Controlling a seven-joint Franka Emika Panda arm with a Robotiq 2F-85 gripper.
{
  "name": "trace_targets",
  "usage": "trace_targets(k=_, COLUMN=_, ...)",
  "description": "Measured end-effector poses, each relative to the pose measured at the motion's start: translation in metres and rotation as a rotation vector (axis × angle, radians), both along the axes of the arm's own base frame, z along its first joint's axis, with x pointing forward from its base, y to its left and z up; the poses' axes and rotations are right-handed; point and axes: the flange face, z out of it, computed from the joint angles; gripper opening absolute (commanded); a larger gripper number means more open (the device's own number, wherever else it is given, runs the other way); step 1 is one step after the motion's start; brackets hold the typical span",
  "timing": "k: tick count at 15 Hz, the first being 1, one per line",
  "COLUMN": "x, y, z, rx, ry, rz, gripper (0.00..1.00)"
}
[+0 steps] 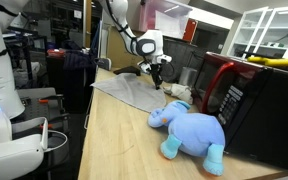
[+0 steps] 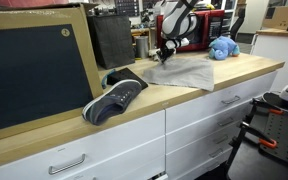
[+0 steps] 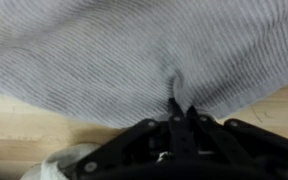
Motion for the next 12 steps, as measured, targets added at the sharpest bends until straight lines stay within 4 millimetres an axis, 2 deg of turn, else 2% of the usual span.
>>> trace_targets(k=6, x=0.008, y=-0.017, z=-0.005, rx=-0.077, ry=-0.09, rz=-0.018, gripper=0.02)
trace_targets(k=7, x=0.011, y=-0.021, z=-0.007, rx=-0.094, ry=-0.113, rz=-0.021, gripper=0.31)
trace_targets(k=9, x=0.016, y=-0.033, z=-0.008, rx=-0.121, ry=-0.151, rz=-0.036, gripper=0.38)
trace_targets(k=12, x=0.02, y=-0.049, z=0.001, rx=-0.135, ry=-0.175, rz=-0.061, gripper=0.62)
